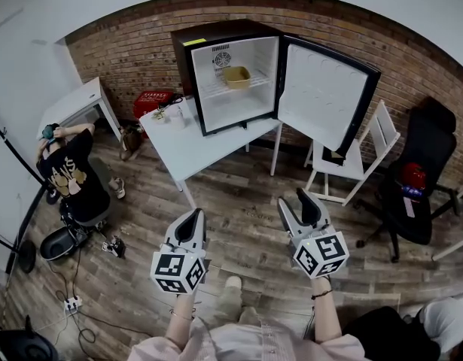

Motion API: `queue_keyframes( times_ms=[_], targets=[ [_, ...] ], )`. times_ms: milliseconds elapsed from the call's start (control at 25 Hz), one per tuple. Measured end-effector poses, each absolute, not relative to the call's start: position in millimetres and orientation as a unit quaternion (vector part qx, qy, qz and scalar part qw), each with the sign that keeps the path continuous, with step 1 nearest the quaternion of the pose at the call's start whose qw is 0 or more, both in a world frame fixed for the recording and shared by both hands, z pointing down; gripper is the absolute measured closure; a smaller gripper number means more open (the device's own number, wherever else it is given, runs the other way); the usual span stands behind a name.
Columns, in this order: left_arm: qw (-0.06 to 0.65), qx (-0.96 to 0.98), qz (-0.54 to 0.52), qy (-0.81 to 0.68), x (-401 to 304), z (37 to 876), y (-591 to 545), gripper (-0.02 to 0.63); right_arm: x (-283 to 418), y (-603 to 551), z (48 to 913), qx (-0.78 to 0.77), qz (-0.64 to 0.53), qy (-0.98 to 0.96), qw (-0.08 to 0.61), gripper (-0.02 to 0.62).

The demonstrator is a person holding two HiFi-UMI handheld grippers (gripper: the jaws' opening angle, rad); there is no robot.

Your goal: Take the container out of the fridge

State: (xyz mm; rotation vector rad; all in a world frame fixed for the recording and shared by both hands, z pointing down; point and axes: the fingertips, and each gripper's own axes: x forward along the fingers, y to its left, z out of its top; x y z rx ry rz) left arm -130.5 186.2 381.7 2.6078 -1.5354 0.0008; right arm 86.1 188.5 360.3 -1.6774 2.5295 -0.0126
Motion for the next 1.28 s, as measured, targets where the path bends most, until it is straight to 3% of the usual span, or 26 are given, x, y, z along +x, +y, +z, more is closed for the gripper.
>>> queue_keyframes(
  times_ms=[1280],
  targets=[
    [0.093,0.875,0.008,-0.475,-117,411,-81,0.615,90,-60,395,-0.565,-0.026,0.825,0.022,0.388]
  ],
)
